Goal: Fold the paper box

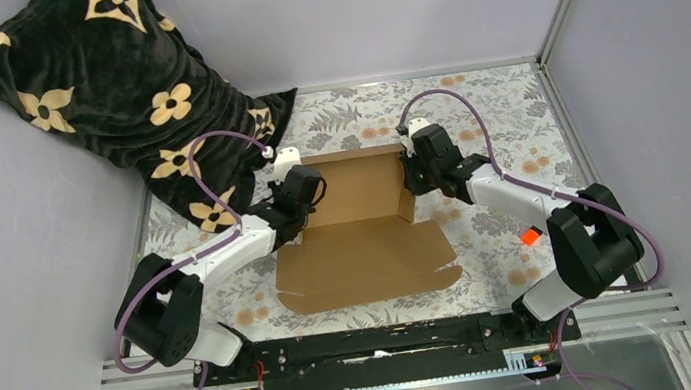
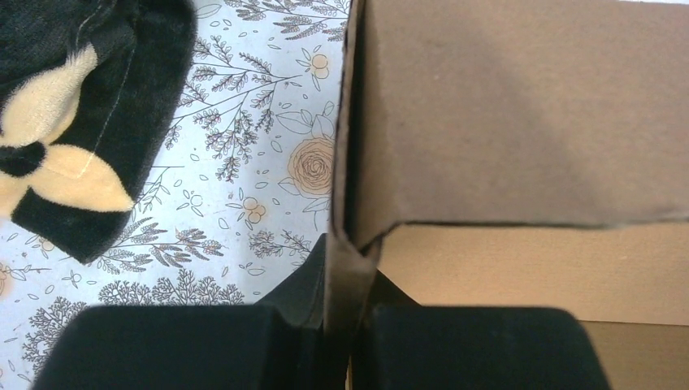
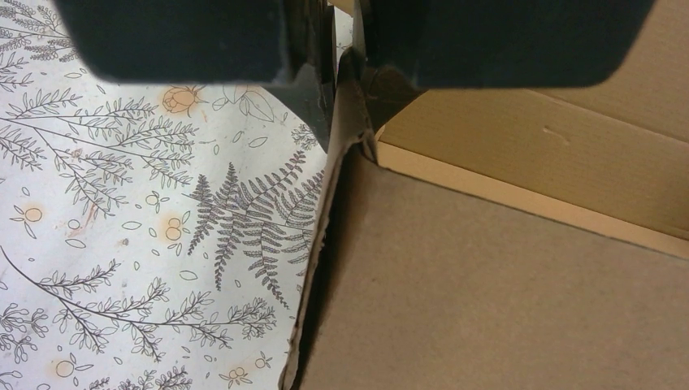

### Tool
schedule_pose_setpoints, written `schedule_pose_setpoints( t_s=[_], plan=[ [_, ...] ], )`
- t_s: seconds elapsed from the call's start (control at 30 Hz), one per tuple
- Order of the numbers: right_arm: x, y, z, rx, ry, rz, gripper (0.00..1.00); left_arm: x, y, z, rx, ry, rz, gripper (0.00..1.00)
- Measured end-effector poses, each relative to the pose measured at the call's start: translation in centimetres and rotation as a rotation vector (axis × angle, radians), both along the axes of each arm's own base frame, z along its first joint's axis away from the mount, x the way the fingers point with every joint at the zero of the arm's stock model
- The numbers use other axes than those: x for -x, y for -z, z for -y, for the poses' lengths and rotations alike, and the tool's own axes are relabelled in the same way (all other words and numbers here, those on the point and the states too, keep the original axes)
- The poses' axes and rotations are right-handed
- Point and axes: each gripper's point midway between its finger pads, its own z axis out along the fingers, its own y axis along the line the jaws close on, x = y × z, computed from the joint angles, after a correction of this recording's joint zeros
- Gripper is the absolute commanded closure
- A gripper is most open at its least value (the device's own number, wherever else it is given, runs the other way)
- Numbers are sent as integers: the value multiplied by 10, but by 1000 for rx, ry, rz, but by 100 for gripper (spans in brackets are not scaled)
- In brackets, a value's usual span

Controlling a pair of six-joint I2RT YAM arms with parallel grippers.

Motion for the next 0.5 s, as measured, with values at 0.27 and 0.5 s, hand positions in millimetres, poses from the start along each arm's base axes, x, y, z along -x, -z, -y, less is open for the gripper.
schedule_pose_setpoints(
  t_s=[0.27, 0.5],
  plan=[
    [2, -3, 1, 2, 0, 3, 100, 0, -2, -1, -9, -7, 9, 99],
    [3, -5, 0, 2, -1, 9, 100, 0, -3, -3, -16, -15, 15, 100]
  ],
)
